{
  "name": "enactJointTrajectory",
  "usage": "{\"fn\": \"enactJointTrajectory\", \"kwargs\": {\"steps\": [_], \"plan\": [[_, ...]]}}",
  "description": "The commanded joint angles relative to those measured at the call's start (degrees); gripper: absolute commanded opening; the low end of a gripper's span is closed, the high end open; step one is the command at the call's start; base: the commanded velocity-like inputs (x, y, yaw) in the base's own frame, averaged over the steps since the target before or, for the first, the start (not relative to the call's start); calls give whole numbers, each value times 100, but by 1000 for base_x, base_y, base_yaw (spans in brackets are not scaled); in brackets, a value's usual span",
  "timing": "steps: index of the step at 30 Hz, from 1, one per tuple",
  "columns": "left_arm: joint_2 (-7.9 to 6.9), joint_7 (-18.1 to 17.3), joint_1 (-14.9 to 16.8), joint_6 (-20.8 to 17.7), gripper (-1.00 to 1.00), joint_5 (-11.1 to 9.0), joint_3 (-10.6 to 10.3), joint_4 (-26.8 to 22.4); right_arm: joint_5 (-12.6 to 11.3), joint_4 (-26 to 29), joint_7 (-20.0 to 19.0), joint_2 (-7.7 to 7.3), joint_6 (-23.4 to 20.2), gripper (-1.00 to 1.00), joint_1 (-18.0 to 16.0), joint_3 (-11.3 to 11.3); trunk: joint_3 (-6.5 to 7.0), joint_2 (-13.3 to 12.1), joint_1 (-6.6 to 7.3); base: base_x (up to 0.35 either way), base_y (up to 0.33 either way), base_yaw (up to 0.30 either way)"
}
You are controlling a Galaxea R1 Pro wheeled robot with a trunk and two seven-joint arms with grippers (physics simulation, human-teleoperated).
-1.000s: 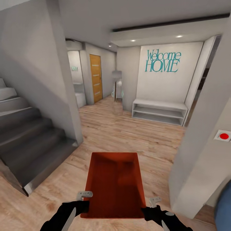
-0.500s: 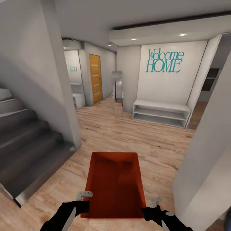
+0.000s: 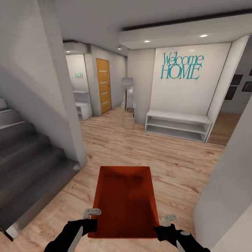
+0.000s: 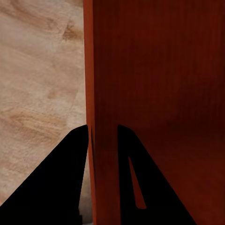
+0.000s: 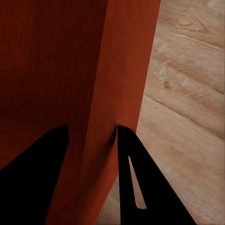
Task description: Move the two storage containers from the living room to the garage. In the garage, place one container on the floor and stack the other container on top of it (either order is fine).
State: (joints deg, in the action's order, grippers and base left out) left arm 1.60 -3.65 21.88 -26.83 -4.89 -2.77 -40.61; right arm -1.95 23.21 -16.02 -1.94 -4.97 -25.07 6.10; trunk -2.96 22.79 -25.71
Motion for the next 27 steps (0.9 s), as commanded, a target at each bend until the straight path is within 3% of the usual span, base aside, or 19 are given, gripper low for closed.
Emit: {"fn": "enactJointTrajectory", "kwargs": {"steps": [1,27], "plan": [[2,260,6,-33,-100,-54,435,-8,-156,34,-88,1,-39,-100,2,76,-13,13,-7,325,0,0],[-21,260,3,-36,-100,-48,435,-8,-156,34,-93,1,-39,-100,2,76,-13,13,-7,325,0,0]]}}
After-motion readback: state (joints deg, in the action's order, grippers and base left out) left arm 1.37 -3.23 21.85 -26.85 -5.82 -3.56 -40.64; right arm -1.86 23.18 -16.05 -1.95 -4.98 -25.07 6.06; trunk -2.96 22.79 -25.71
